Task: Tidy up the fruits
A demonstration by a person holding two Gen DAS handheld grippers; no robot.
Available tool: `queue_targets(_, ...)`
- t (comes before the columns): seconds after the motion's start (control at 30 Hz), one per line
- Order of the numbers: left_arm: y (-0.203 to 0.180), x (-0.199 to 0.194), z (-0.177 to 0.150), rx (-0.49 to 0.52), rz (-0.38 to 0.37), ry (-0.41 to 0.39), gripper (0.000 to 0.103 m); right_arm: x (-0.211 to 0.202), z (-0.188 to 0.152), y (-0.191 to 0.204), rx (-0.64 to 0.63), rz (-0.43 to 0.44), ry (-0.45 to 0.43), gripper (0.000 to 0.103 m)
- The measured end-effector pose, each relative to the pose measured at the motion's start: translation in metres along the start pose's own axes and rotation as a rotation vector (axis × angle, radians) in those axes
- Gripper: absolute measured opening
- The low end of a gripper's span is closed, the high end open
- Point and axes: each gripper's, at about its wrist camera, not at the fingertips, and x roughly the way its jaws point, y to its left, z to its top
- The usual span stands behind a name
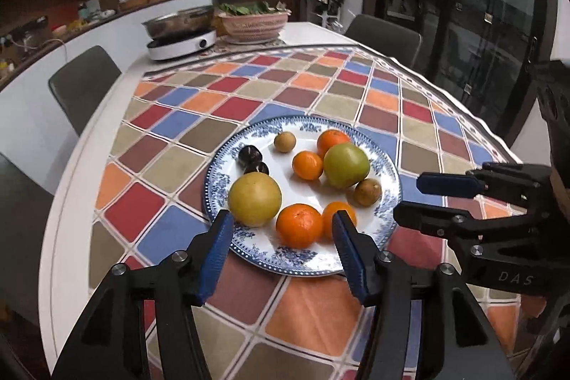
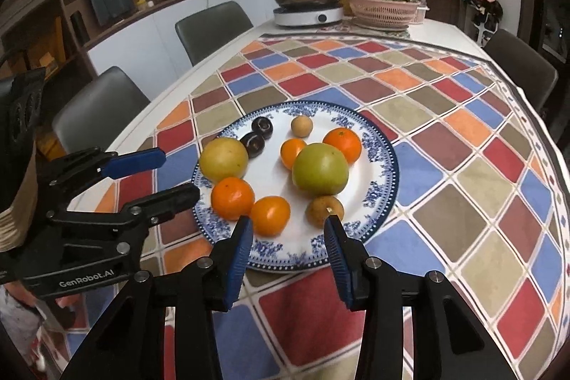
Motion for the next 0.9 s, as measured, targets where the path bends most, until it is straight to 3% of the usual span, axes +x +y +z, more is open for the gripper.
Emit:
queue_targets(0.4,-0.029,-0.053,-0.022,-0.062,0.053,-0.022,0.058,-0.061,-0.023,0.002,0.018,-0.006,-0.068,0.043)
queue_targets(0.8,-0.061,-0.1,-0.058,-0.113,0.101,-0.076,0.067,-0.107,-0.063,0.004,0.013,0.003,-0.095,0.043)
queue_targets(0.9,-0.068,-0.111,-0.066,-0.122,0.103,-0.089,0.069,-0.118,-0.073,0.007,0.007,-0.003,-0.111,0.05)
